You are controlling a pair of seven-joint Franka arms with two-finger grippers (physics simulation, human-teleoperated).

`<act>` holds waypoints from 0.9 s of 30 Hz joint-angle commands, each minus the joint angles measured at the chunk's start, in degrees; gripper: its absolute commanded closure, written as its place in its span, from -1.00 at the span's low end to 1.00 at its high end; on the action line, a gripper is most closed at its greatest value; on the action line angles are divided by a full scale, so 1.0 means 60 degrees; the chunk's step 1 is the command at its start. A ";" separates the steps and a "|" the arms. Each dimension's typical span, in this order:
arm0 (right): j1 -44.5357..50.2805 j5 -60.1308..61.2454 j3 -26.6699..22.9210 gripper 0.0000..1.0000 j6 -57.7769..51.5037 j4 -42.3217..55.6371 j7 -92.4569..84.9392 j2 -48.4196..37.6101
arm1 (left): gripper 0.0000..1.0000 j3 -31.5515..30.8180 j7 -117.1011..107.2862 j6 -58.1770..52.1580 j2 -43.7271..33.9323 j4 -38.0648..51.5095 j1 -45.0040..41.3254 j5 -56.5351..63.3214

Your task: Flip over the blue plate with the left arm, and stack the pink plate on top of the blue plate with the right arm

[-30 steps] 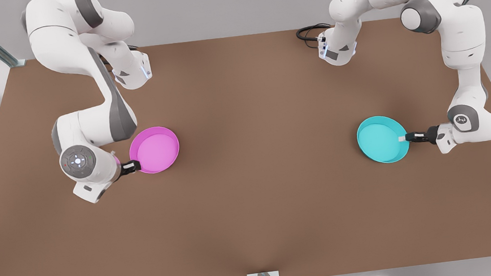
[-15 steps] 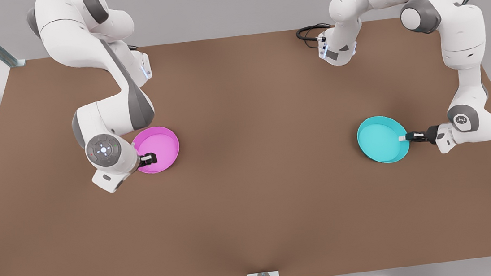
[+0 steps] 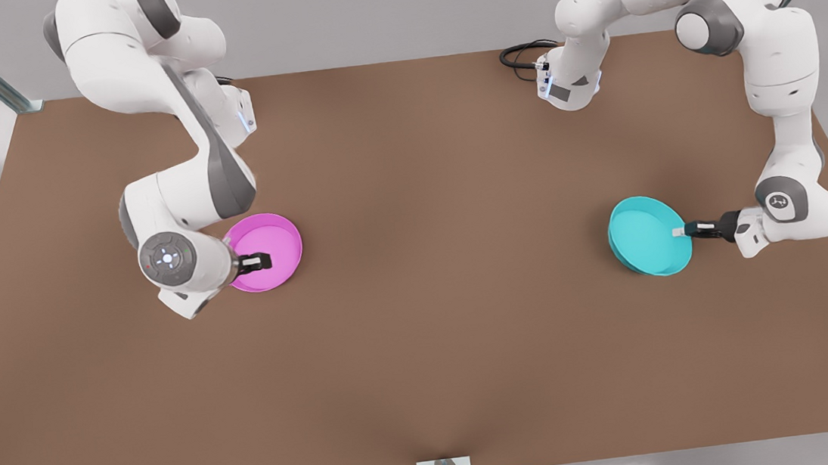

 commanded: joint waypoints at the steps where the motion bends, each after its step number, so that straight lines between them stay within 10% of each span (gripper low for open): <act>1: 0.0004 0.0021 0.0002 -1.00 0.0020 -0.0082 0.0000 -0.0002 | 0.56 0.0001 0.0006 -0.0046 0.0000 0.0007 0.0000 -0.0086; 6: -0.0171 0.0035 0.0002 -1.00 0.0195 -0.0505 0.0000 -0.0031 | 0.57 0.0001 0.0167 -0.0061 0.0000 0.0138 0.0000 0.0045; 13: -0.1826 0.1367 0.0045 -1.00 0.3741 -0.6292 -0.0424 -0.2668 | 0.57 0.0001 0.0167 -0.0266 -0.0088 0.0212 -0.0015 0.0075; 27: -0.3834 0.3067 0.0045 -1.00 0.6333 -0.8798 -0.3339 -0.2229 | 0.57 0.0015 0.0064 -0.0266 -0.0161 0.0988 -0.0835 0.0573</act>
